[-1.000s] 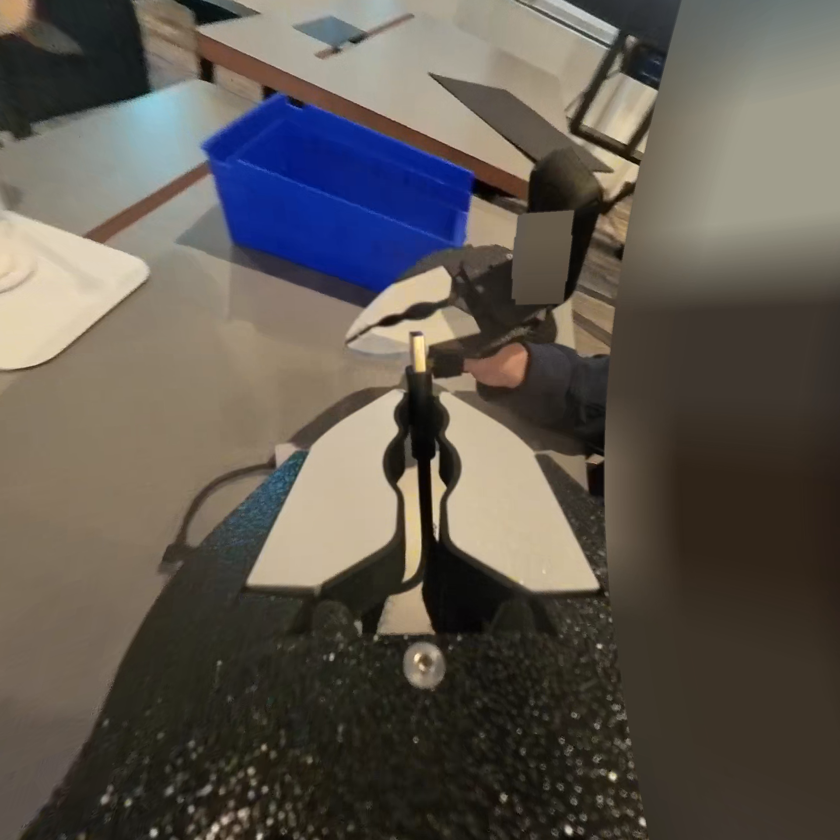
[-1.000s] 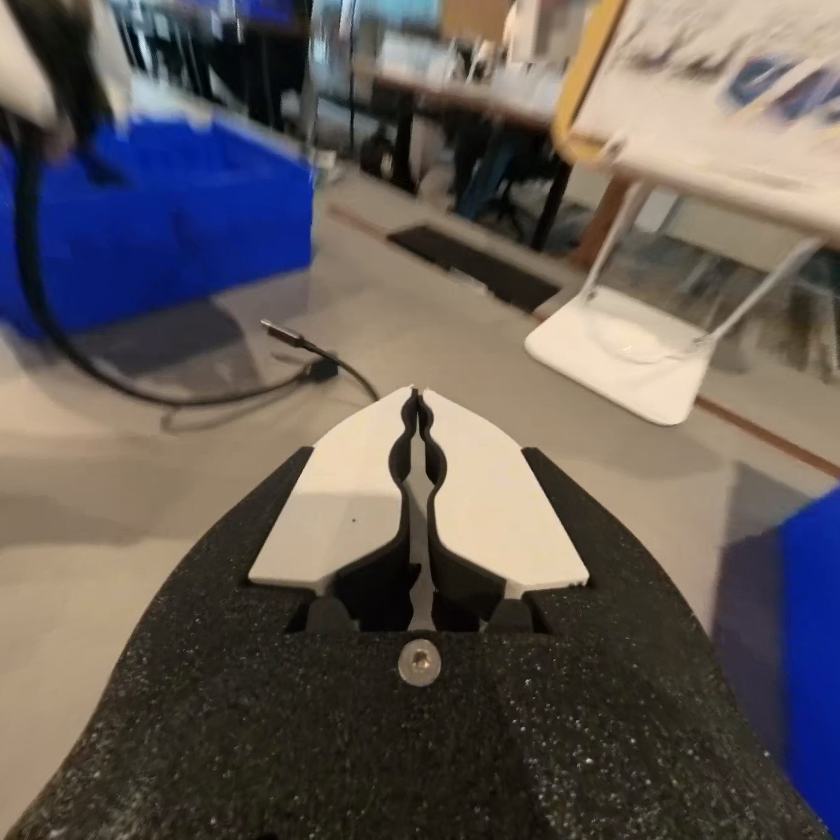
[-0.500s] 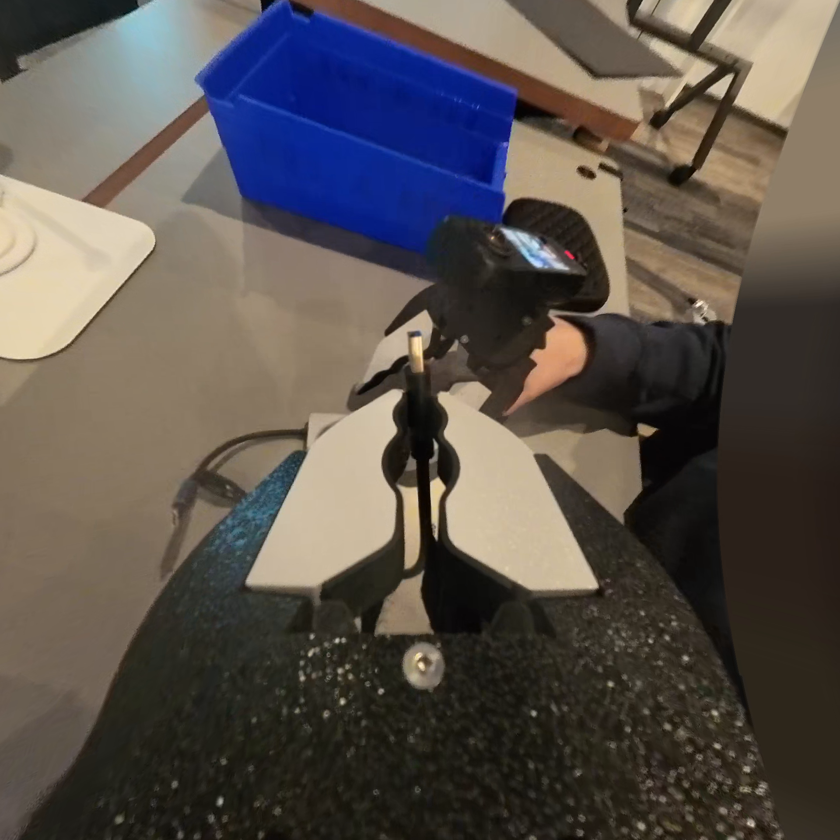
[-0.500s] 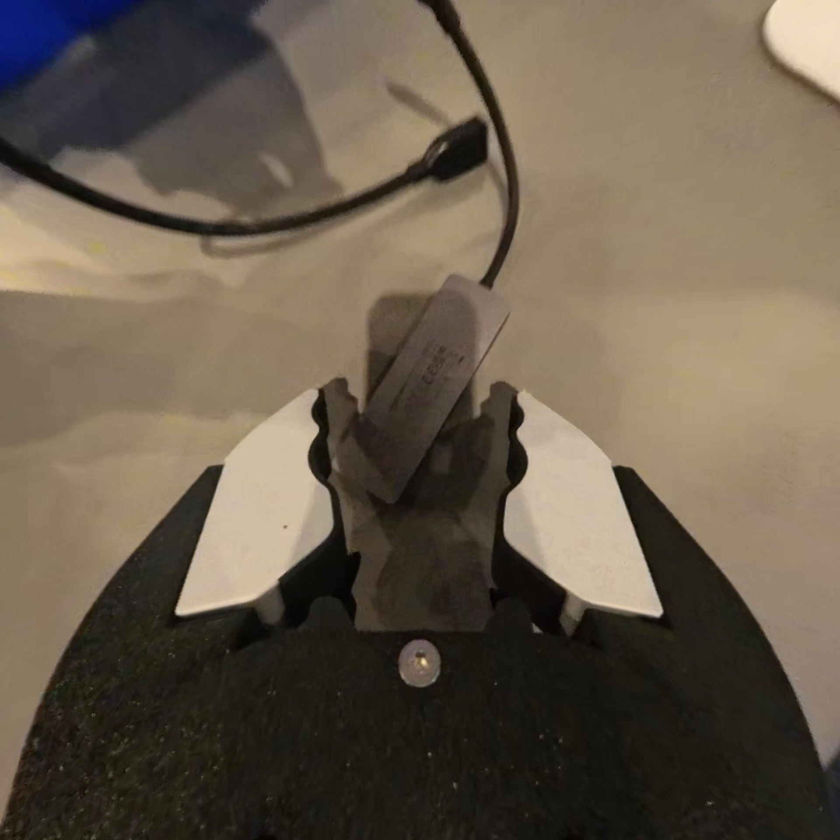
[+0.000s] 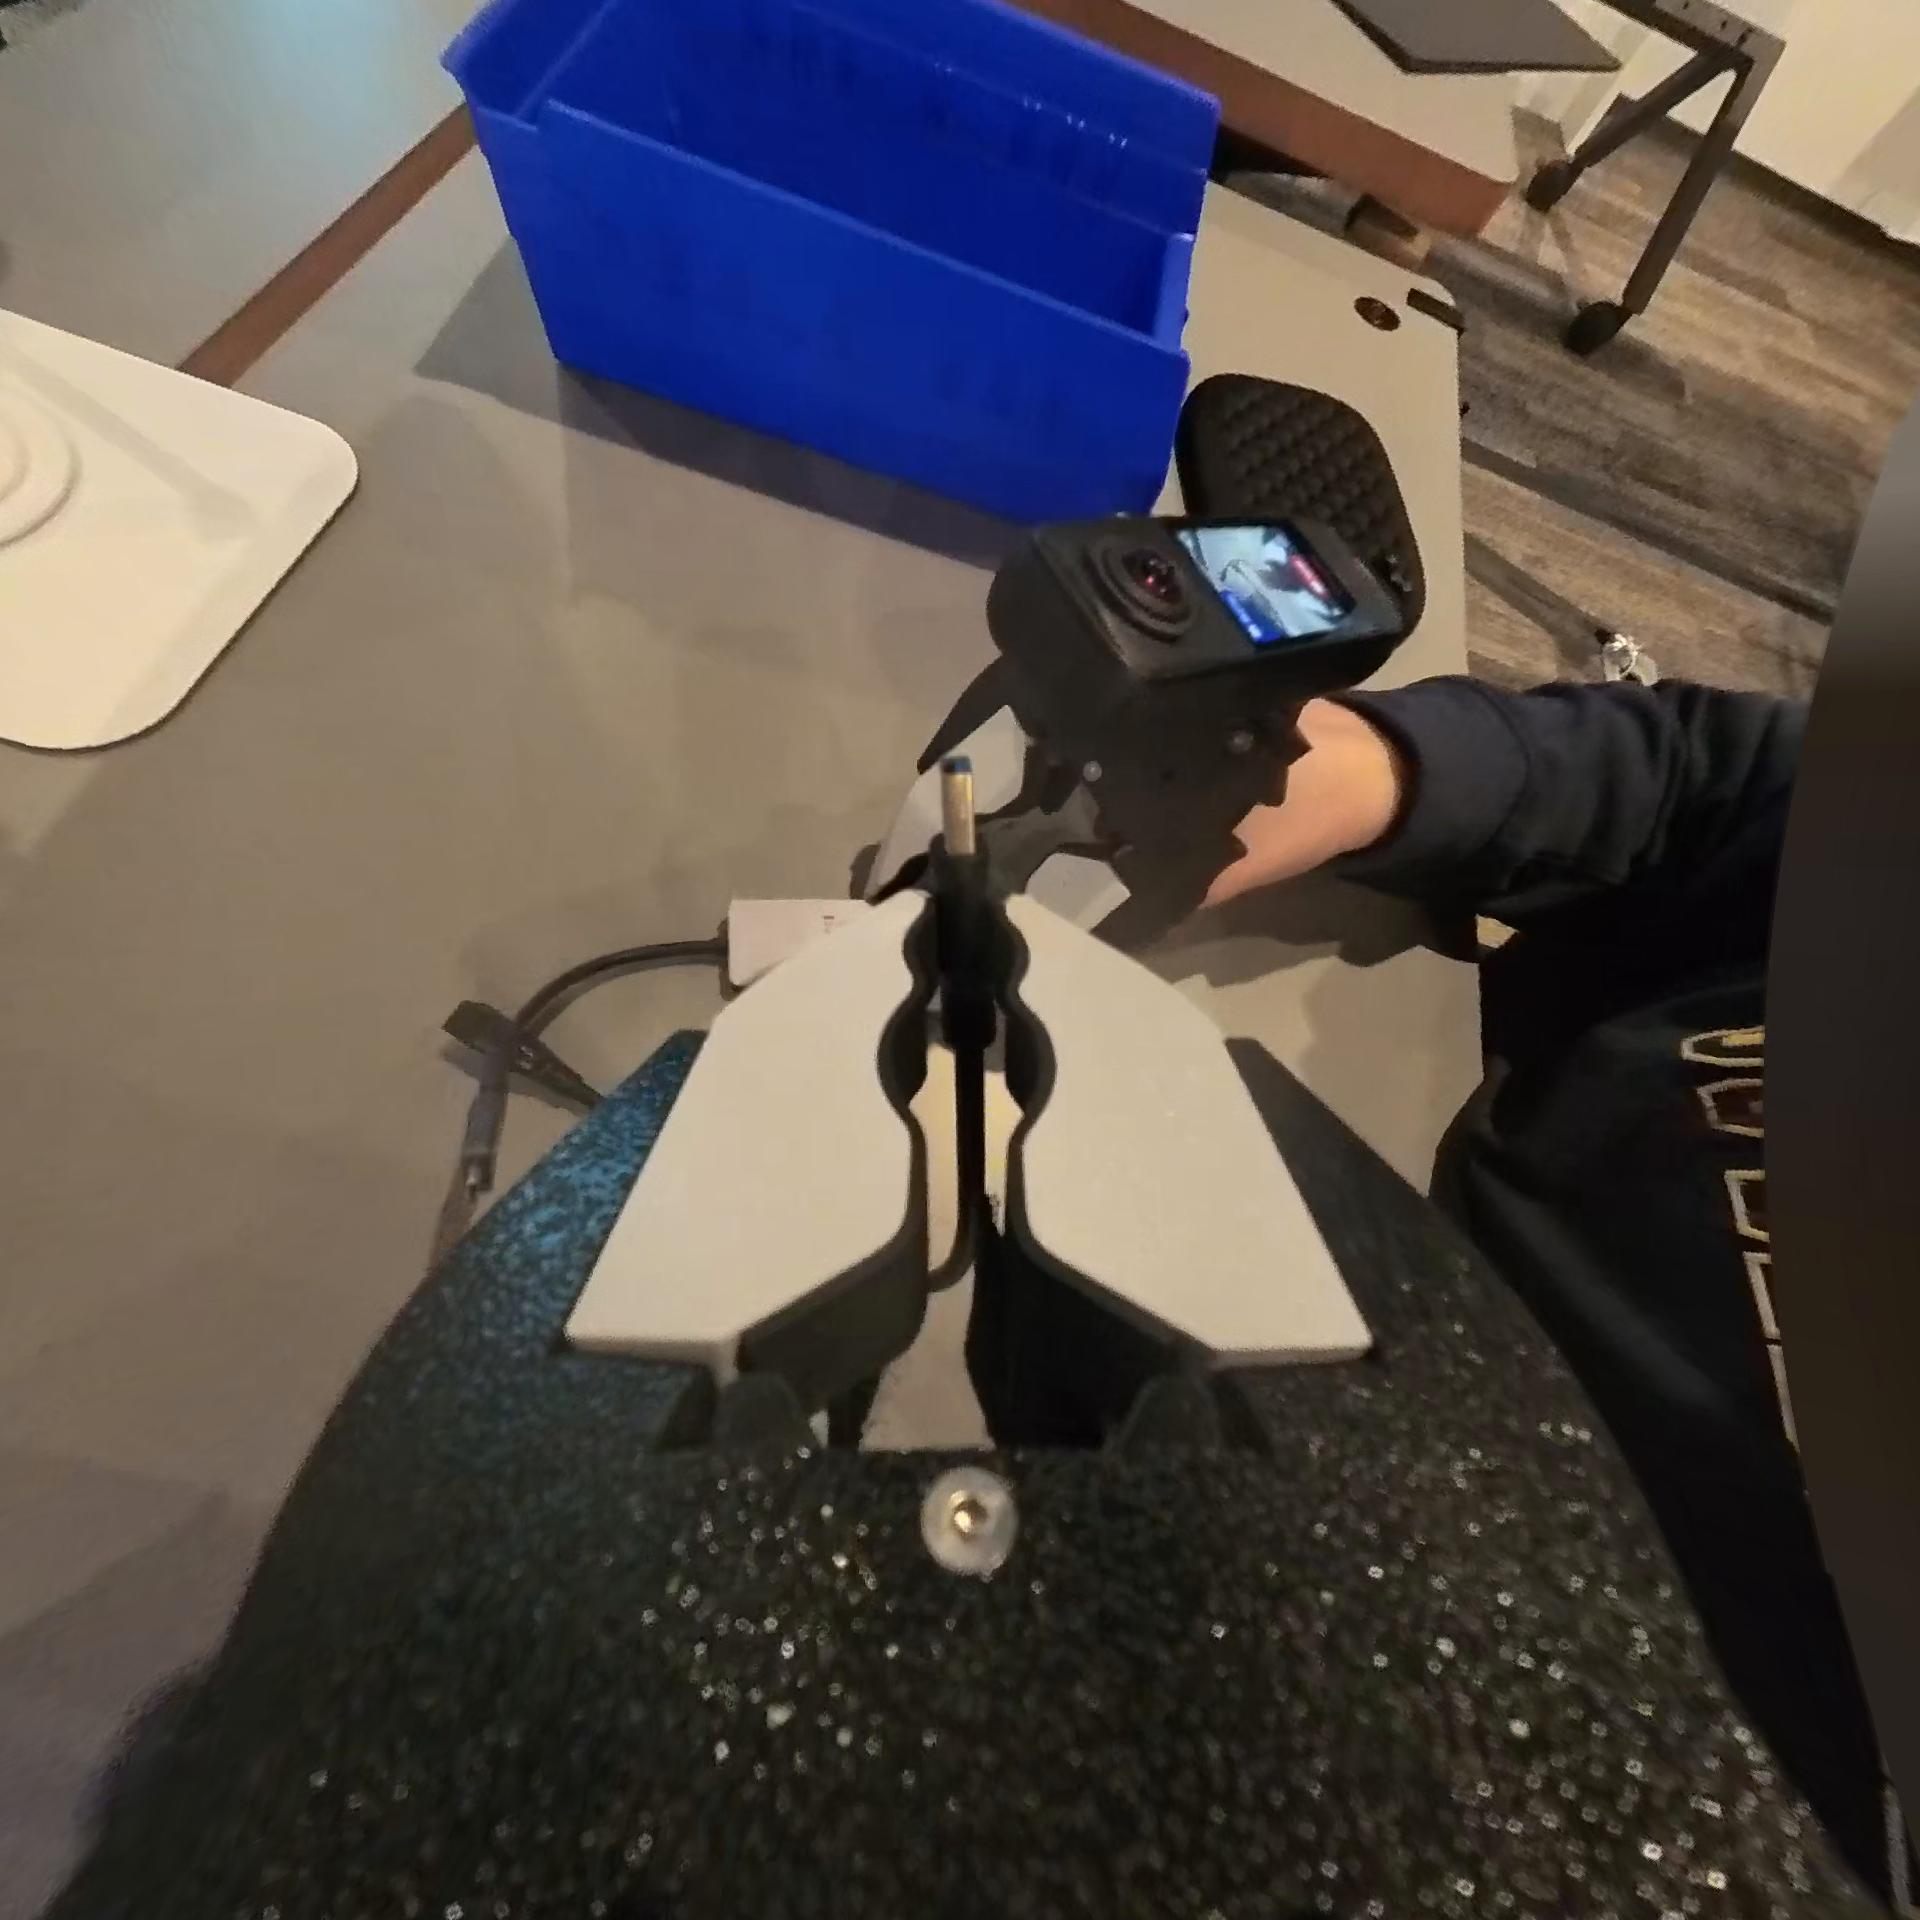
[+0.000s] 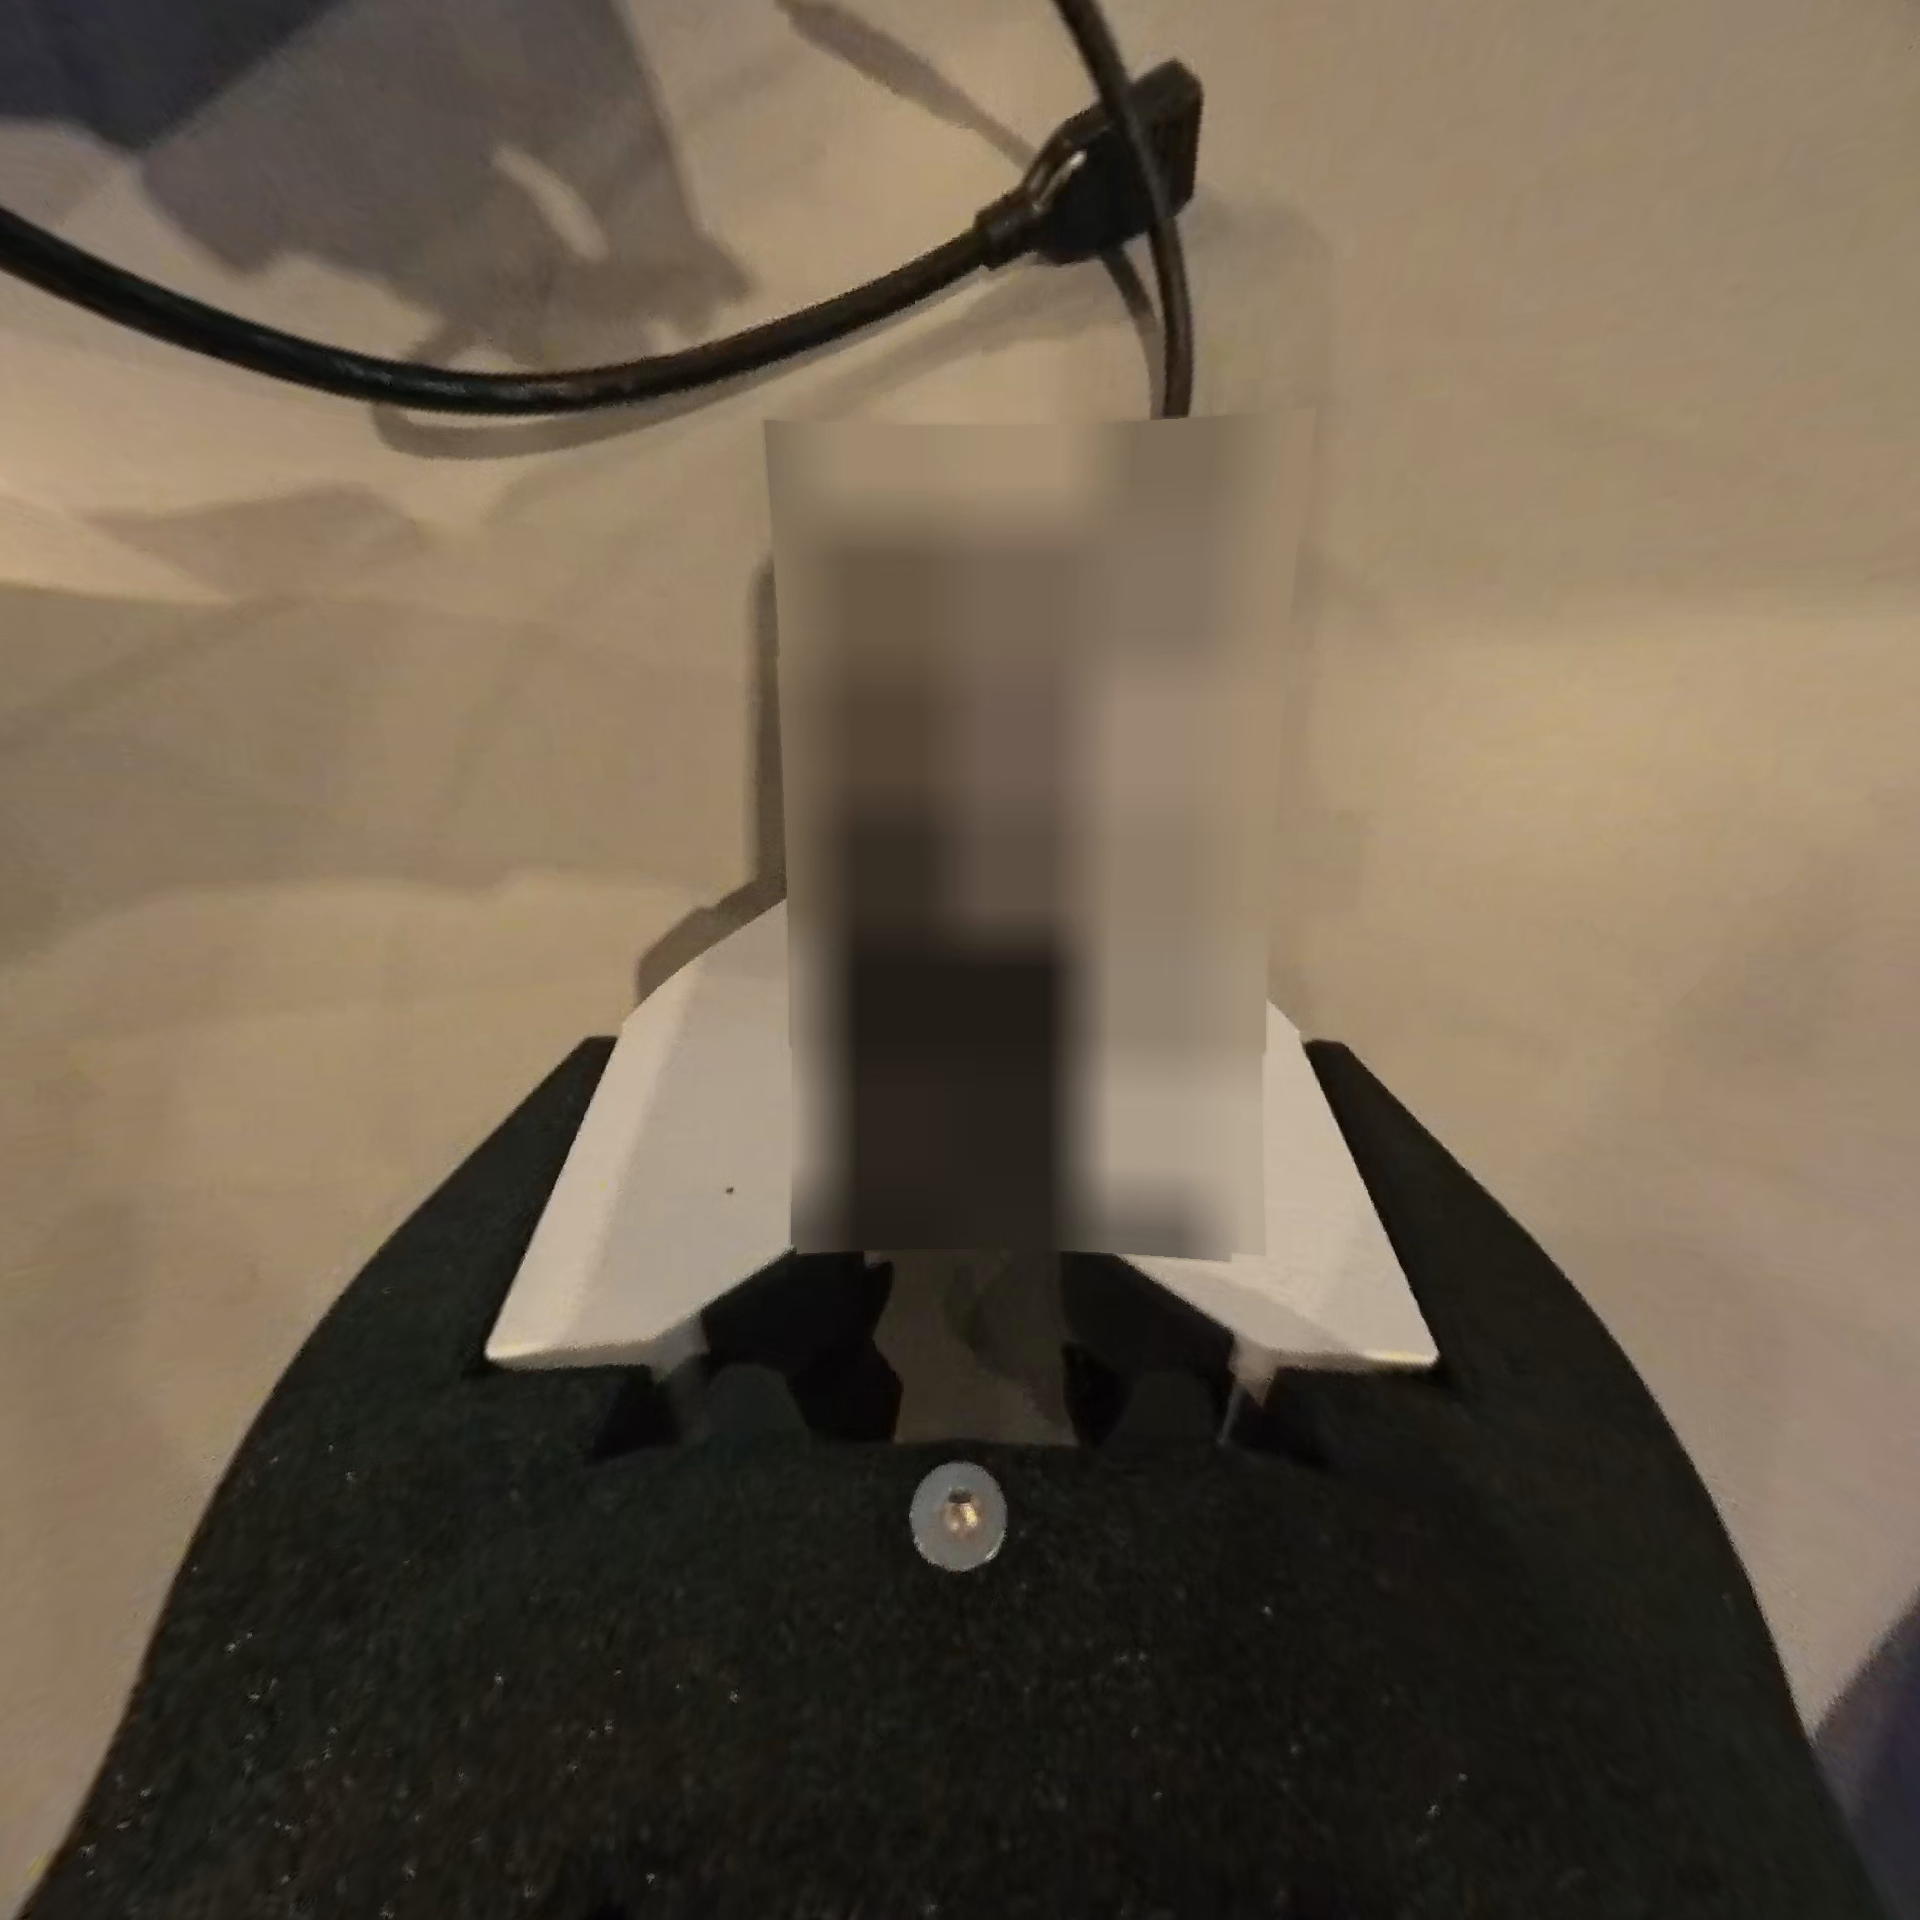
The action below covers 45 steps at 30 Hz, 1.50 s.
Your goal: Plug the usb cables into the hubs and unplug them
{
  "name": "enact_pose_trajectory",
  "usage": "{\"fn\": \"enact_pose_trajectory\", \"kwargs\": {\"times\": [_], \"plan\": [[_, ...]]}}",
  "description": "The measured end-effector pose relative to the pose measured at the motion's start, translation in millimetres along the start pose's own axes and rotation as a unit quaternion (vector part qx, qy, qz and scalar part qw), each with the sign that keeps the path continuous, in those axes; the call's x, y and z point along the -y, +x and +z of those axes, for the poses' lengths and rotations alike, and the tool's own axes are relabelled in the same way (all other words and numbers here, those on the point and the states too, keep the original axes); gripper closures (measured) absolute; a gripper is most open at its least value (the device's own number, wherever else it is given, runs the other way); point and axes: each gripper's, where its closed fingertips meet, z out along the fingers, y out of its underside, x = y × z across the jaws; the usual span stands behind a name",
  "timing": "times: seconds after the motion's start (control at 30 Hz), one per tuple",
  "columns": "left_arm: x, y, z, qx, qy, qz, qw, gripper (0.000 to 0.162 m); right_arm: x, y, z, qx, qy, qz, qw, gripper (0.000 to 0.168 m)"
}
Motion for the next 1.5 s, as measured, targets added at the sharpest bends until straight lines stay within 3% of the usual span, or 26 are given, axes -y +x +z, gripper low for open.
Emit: {"fn": "enact_pose_trajectory", "kwargs": {"times": [0.03,0.13,0.43,0.7,0.9,1.07,1.27,1.4,1.5], "plan": [[-0.9,0.0,0.7,-0.002,-0.002,-0.001,1.000,0.153,0.1,2.0,-0.3,-0.004,0.001,-0.006,1.000,0.129],[-3.3,-0.1,3.3,-0.010,-0.007,-0.008,1.000,0.153,2.3,15.1,-3.2,-0.025,0.019,-0.010,0.999,0.131],[-15.0,2.8,18.3,-0.068,-0.028,-0.047,0.996,0.153,26.1,31.1,-25.9,0.047,0.151,0.073,0.985,0.133],[-18.4,0.0,21.2,-0.084,-0.030,-0.062,0.994,0.153,9.2,28.1,-12.3,0.045,0.091,0.008,0.995,0.134],[-24.2,-1.2,21.9,-0.089,-0.042,-0.074,0.992,0.153,21.1,29.5,-18.8,-0.017,0.122,-0.066,0.990,0.134],[-32.1,3.7,30.5,-0.128,-0.059,-0.093,0.986,0.153,35.3,31.8,-30.2,-0.021,0.185,-0.047,0.981,0.135],[-34.5,4.2,34.9,-0.147,-0.060,-0.106,0.982,0.153,27.7,35.2,-26.0,-0.003,0.166,-0.033,0.986,0.135],[-34.2,2.7,31.4,-0.141,-0.059,-0.104,0.983,0.152,16.6,31.6,-18.9,-0.024,0.123,-0.132,0.983,0.135],[-34.9,-0.2,28.3,-0.138,-0.057,-0.107,0.983,0.152,11.5,32.1,-17.1,-0.081,0.100,-0.241,0.962,0.136]]}}
